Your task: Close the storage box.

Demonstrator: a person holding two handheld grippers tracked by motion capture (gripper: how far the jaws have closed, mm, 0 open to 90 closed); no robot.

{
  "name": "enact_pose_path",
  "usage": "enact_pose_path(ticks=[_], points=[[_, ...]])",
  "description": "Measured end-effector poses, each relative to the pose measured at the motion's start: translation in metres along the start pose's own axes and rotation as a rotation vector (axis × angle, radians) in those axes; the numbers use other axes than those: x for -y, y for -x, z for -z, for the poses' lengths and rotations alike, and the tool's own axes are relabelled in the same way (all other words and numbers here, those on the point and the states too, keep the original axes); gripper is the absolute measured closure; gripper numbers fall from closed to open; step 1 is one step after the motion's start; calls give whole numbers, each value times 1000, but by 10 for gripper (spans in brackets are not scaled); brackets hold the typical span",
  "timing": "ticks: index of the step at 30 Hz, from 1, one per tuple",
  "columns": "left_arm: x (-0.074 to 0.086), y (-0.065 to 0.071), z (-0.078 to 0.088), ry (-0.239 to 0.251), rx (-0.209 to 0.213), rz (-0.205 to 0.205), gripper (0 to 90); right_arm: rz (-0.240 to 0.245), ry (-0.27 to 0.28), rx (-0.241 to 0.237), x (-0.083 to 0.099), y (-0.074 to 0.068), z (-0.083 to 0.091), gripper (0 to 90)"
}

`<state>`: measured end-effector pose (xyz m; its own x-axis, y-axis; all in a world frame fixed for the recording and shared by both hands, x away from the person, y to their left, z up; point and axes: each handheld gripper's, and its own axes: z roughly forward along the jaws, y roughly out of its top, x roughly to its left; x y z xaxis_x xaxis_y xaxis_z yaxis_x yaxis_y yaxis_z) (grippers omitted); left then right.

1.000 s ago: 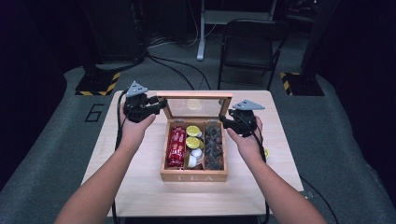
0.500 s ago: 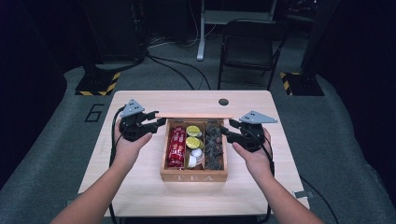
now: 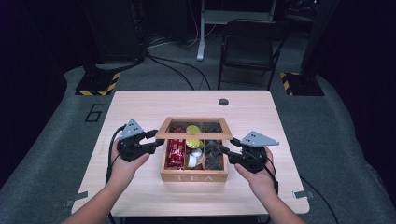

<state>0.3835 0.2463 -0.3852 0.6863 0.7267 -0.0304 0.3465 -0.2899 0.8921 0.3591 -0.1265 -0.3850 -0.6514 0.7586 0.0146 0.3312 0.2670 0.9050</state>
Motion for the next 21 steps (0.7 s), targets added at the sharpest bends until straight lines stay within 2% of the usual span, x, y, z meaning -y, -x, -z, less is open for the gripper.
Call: enact_pose_path(ticks=[4, 6, 8, 11, 14, 17, 19, 21], points=[[13, 5, 0, -5, 8, 12, 551, -6, 1, 16, 12, -1, 2, 525], [21, 8, 0, -25, 11, 3, 551, -28, 3, 9, 18, 0, 3, 524], [30, 11, 0, -19, 15, 5, 549, -43, 6, 0, 22, 1, 5, 517], [40, 15, 0, -26, 15, 12, 549, -33, -13, -23, 30, -1, 3, 518], [51, 17, -2, -24, 21, 29, 550, 16, -36, 4, 37, -7, 0, 513], [57, 18, -3, -40, 21, 19, 549, 55, -40, 22, 44, -11, 0, 515], [62, 19, -5, -45, 15, 6, 550, 51, -45, 13, 49, -11, 0, 517], [68, 21, -6, -50, 22, 18, 548, 43, -59, 6, 53, -11, -2, 517]])
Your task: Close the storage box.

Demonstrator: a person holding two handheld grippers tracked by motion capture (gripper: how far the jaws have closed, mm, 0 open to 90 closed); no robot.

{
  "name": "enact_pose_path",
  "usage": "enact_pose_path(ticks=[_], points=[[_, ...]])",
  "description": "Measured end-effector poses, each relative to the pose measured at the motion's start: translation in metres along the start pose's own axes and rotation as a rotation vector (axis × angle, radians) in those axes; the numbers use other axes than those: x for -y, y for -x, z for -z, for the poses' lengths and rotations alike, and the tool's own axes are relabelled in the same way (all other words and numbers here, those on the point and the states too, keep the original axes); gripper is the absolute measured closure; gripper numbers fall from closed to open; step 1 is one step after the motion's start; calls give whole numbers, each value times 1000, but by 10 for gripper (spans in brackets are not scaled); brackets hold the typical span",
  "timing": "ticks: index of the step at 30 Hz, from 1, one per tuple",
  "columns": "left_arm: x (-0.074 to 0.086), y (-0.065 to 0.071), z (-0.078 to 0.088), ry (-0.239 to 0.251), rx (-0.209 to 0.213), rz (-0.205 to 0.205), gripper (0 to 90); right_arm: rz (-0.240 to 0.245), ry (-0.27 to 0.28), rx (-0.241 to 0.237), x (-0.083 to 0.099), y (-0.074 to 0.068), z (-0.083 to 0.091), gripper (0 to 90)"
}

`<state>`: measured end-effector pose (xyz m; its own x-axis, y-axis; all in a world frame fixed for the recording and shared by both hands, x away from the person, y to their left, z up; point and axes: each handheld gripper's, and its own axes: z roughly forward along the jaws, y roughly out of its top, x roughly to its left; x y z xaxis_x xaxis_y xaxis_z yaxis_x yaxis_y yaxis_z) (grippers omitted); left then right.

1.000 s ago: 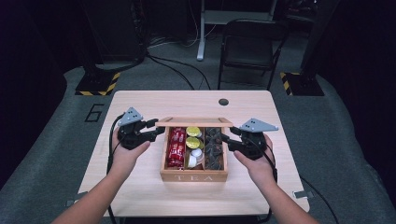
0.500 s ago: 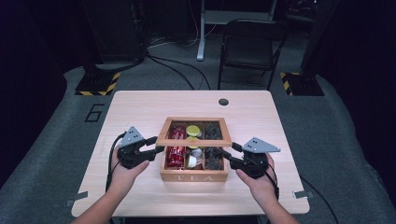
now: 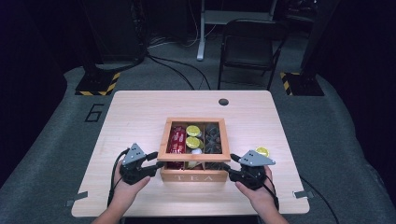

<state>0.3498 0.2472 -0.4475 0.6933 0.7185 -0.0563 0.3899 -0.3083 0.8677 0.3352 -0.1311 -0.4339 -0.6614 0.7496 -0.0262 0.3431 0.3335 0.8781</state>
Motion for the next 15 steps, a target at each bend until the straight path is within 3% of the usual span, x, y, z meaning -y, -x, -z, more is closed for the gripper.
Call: enact_pose_path(ticks=[5, 6, 9, 11, 13, 15], points=[[14, 2, -4, -4, -8, 23, 518, 2, -45, -4, 10, -3, -5, 513], [16, 2, -5, -2, 0, 41, 506, 5, -53, -7, 11, -3, -6, 512], [21, 4, -7, -15, 14, 43, 475, 1, -79, -12, 14, -3, -8, 498], [22, 7, -10, -89, 39, 12, 422, -24, -88, -37, 16, -2, -9, 471], [25, 13, -10, -84, 21, -33, 357, -25, -75, -42, 16, -2, -7, 449], [25, 16, -8, -90, 18, -49, 338, -23, -78, -36, 16, -3, -5, 417]])
